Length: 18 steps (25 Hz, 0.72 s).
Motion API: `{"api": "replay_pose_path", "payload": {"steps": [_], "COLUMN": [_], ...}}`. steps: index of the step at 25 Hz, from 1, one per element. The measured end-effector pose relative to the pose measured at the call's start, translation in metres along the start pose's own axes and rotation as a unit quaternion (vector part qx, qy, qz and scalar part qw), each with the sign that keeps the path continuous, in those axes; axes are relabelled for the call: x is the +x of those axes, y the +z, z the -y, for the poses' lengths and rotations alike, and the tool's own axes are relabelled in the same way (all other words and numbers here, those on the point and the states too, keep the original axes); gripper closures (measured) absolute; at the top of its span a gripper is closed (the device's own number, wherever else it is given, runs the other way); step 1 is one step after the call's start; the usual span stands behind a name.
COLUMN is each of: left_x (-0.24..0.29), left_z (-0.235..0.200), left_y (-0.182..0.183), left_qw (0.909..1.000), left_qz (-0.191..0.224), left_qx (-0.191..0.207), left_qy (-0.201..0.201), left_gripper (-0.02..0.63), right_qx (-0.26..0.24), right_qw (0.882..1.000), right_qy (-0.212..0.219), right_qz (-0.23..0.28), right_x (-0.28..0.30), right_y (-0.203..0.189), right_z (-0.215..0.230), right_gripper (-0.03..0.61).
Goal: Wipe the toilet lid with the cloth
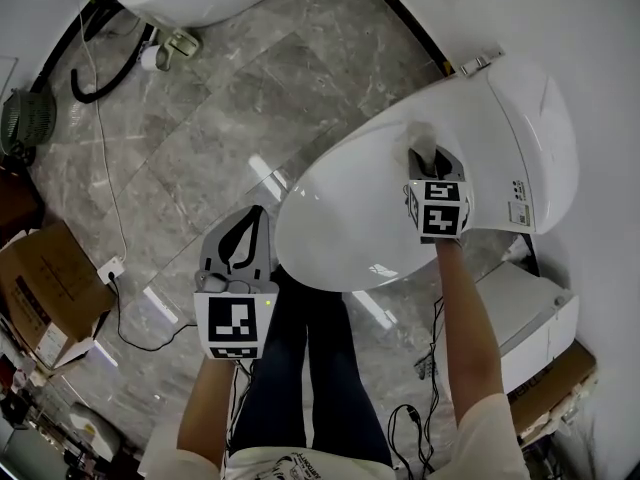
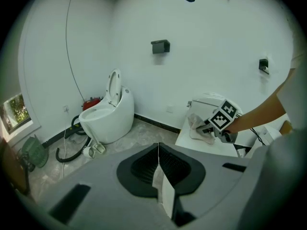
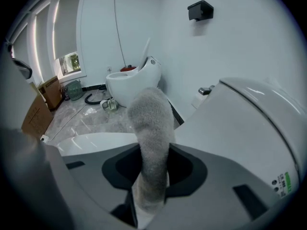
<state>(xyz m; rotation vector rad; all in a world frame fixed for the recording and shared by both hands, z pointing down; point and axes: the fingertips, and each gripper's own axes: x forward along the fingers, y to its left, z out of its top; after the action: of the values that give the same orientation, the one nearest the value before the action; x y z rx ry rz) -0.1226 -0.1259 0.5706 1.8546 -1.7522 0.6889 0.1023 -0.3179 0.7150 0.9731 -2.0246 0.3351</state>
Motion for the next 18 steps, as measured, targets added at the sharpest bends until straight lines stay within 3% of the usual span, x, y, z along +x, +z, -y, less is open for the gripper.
{"api": "replay_pose_path", "payload": {"steps": [7, 18], "left_x": [-0.003, -0.021], "left_z": [-0.001, -0.021], "left_y": [-0.012, -0.032], "left_qw": [0.9999, 0.9991], "left_qz": [0.000, -0.001], "left_qx": [-0.013, -0.036], "left_qy": [0.002, 0.021], "left_gripper": [0.603, 0.603], "right_qx": [-0.001, 0.018], "right_qw": [0.999, 1.000], "right_qy": [0.023, -0.002], "right_qz": [-0.022, -0.019], "right_x": [0.018, 0.022], "right_y": [-0.012, -0.014], "right_z": [-0.013, -0.030], "right_gripper": [0.462, 0.463]}}
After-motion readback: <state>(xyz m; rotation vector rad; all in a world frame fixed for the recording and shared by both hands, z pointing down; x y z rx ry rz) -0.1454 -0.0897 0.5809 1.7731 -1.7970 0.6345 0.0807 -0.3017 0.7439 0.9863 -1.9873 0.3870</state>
